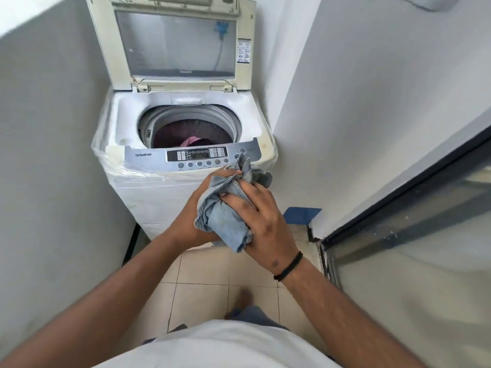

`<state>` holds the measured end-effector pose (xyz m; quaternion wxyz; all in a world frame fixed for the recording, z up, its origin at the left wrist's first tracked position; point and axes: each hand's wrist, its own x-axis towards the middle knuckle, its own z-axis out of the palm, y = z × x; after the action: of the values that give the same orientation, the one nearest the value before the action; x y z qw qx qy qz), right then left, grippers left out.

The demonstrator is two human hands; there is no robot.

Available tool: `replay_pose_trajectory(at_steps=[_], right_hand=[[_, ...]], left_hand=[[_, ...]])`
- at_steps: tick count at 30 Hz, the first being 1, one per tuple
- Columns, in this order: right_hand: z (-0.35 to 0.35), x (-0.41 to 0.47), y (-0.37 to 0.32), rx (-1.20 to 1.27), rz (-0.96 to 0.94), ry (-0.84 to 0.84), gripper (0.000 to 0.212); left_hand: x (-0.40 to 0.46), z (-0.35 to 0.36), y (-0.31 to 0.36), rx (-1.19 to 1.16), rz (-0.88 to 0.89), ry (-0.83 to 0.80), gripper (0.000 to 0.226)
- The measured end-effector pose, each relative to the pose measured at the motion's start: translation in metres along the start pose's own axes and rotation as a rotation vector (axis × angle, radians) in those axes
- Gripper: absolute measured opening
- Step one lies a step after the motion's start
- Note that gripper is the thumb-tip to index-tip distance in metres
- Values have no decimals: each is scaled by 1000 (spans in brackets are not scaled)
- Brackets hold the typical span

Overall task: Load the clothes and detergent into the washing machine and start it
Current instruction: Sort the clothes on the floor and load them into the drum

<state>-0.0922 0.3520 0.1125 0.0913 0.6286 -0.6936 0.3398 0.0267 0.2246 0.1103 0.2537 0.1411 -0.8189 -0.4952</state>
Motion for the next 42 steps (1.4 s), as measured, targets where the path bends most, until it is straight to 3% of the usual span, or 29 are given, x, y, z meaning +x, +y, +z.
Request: replay_pose_trajectory(at_steps=[2,5,7,10,13,16,20,22,24,29,33,38,42], right_hand=[[2,15,14,-26,17,-65,69],[3,45,38,50,-4,-198,96],[4,66,52,163,-25,-255,102],[4,109,76,432,-44,-233,101],[7,155,96,738,15,-96,97],[21,205,127,824,98,9,119],[60,260,170,779,132,-221,142],[79,274,174,885,98,-375,140],[97,289,174,918,98,-428,129],[139,321,182,728,1,-325,107],[181,334,209,481,29,-345,94],[236,334,250,342,193,-617,89],[278,329,272,112,310,-871,80]], left_hand=[[27,3,-7,-14,75,82,64],[65,-5,-27,-34,44,132,55],[89,-13,-36,48,17,162,50],[128,-31,-34,229,47,239,49],[165,-51,-29,553,114,314,55],[194,-72,-32,679,143,341,63],[222,-93,-46,867,136,373,56],[230,-100,-57,913,109,387,50],[238,-110,-71,912,55,398,51],[255,-139,-117,878,-16,402,59],[267,-158,-162,727,-100,251,69],[270,-168,-235,561,-245,112,66],[269,-161,-293,488,-516,29,82]])
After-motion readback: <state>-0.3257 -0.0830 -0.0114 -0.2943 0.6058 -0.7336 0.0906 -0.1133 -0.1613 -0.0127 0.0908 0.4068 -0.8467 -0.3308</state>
